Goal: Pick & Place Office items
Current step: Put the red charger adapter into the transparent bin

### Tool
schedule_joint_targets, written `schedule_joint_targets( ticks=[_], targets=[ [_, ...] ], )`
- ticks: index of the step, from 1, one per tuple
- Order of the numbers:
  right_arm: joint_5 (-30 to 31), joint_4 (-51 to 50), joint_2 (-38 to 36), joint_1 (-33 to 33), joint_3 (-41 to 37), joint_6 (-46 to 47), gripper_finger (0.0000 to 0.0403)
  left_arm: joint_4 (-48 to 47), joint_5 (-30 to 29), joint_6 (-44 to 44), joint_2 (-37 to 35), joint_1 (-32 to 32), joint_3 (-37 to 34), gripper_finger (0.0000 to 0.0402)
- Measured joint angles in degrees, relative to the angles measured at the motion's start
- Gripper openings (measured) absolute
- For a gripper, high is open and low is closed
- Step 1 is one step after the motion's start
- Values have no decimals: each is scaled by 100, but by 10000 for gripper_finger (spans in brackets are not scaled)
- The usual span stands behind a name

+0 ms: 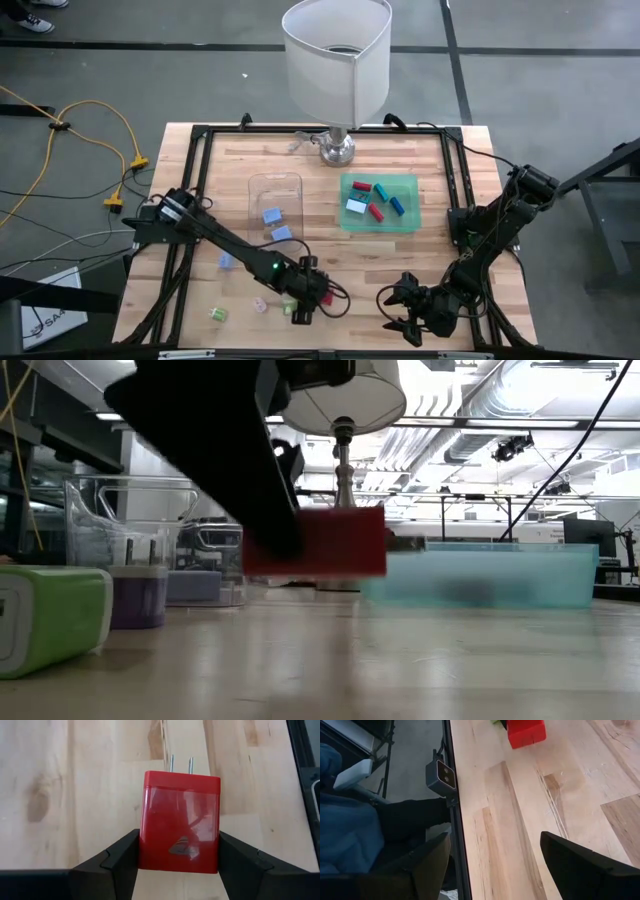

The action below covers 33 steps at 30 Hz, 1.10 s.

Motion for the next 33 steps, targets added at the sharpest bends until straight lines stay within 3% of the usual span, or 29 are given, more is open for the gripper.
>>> schedule_joint_targets(
  ticks=[26,33],
  targets=[
    [2,-1,0,-1,0,-1,298,-1056,16,179,-1085,269,-3,218],
    [2,-1,0,-1,0,-1,298,-1099,291,331,-1292,421,-72,218]
  ],
)
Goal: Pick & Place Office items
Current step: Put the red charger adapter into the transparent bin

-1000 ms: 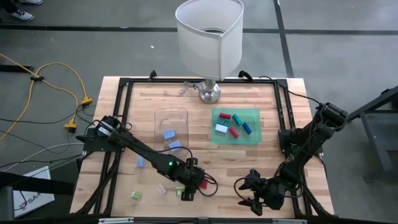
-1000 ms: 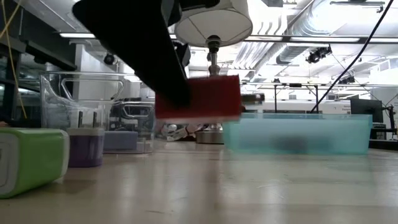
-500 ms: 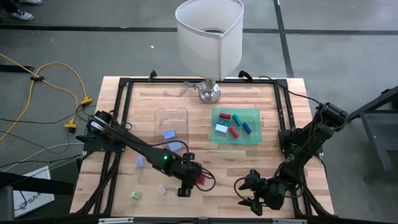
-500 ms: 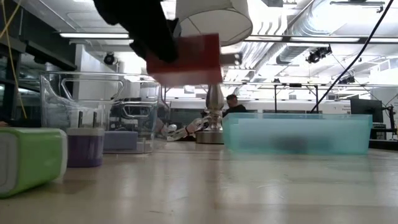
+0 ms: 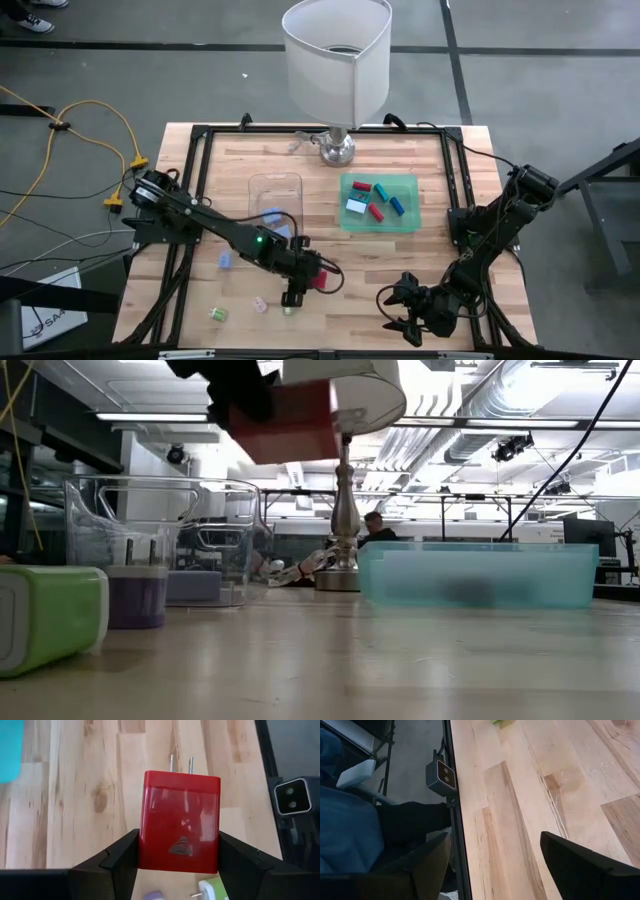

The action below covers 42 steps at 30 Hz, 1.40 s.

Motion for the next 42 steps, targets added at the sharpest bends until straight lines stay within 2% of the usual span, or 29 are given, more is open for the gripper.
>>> schedule_joint_targets(
  ticks=[7,15,22,28,32,36,42],
  targets=[
    [0,0,0,1,0,1,298,-95,-10,-44,-474,137,-368,218],
    [0,0,0,2,0,0,298,-100,-189,-384,-1410,170,-1262,218],
    [-2,0,0,2,0,1,298,-748,-475,-585,-2128,338,-1459,218],
    [0,0,0,0,0,1,298,-1418,-349,-329,-2379,1081,-1459,218],
    [0,0,0,2,0,0,298,-1432,162,-62,-2377,1741,-1462,218],
    [-1,0,0,1,0,2,298,-1422,292,152,-2377,2319,-1556,218],
    [-1,0,0,2,0,1,298,-1101,686,409,-2377,2863,-1827,218]
  ],
)
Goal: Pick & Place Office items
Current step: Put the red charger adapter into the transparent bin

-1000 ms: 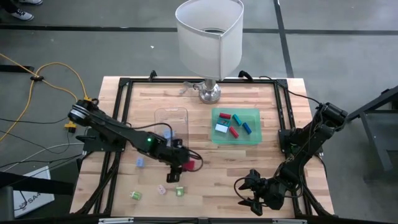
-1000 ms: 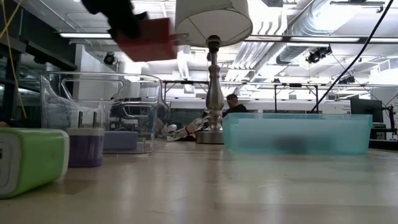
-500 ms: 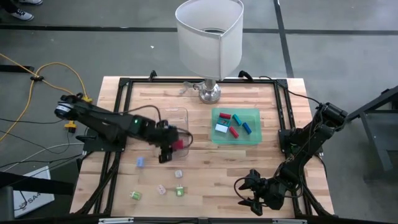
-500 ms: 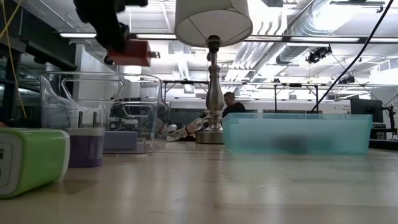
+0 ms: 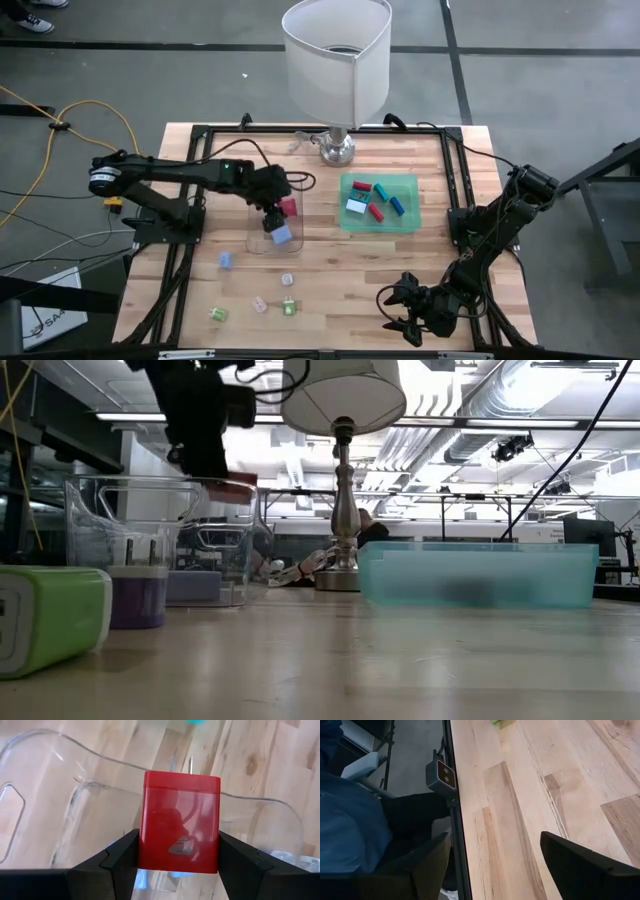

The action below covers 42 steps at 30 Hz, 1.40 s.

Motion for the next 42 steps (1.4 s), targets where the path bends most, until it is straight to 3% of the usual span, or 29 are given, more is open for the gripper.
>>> schedule_joint_targets(
  ticks=[11,19,31,42],
  targets=[
    [1,0,0,0,0,-1,298,770,71,480,-564,753,-1083,218],
    [1,2,0,0,0,-1,298,1463,72,1201,-575,1407,-1672,218],
    [1,-1,0,-1,0,0,298,1884,331,2097,-121,1827,-1811,218],
    [1,0,0,0,0,-1,298,1978,310,2122,151,1737,-1817,218]
  ],
)
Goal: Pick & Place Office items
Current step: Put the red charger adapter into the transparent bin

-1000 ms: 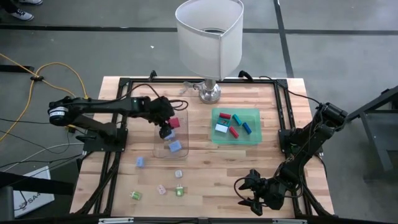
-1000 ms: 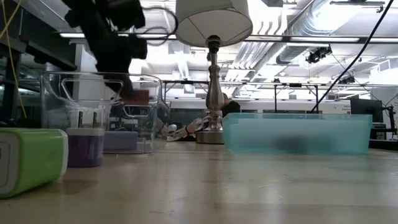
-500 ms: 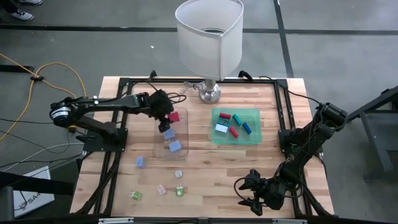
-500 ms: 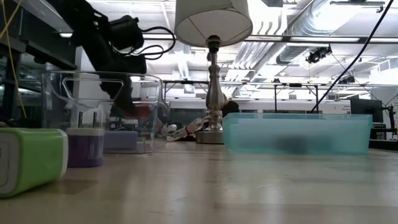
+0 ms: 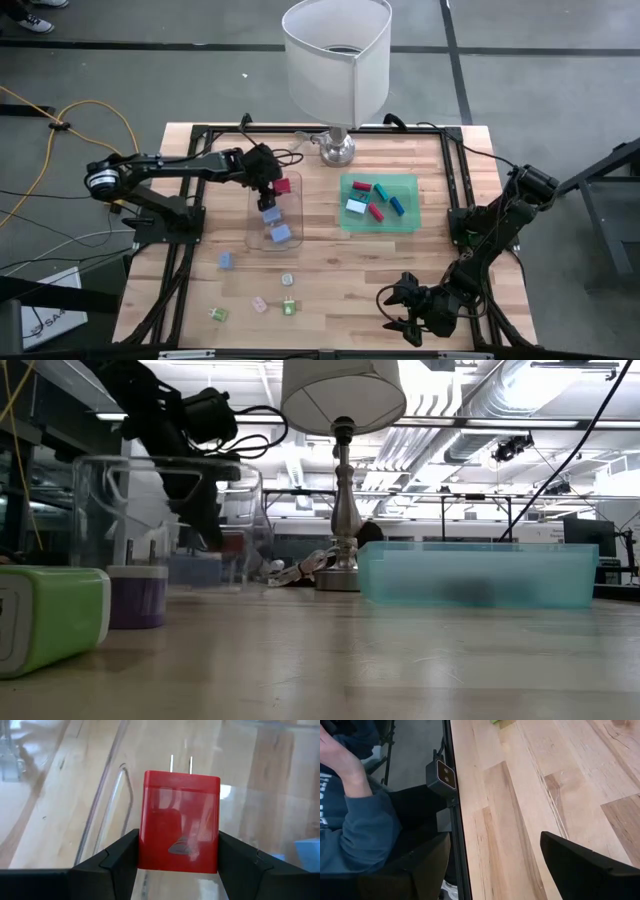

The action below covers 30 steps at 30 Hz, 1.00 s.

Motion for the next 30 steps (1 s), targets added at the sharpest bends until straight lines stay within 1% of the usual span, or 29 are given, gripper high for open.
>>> schedule_joint_targets(
  ticks=[11,19,21,22,24,30],
  targets=[
    [0,0,0,0,0,0,298,-17,77,-142,9,-72,-11,218],
    [0,0,0,-1,0,0,298,-44,-42,-229,15,-295,-19,218],
    [-1,0,0,0,0,1,298,-104,80,-317,31,-336,-39,218],
    [0,0,0,-2,0,1,298,-192,-66,-268,48,-361,-55,218],
    [-2,-2,0,0,0,2,298,-159,31,-400,33,-389,-46,219],
    [0,-1,0,-2,0,2,298,-165,-70,-408,35,-504,-43,219]
  ],
)
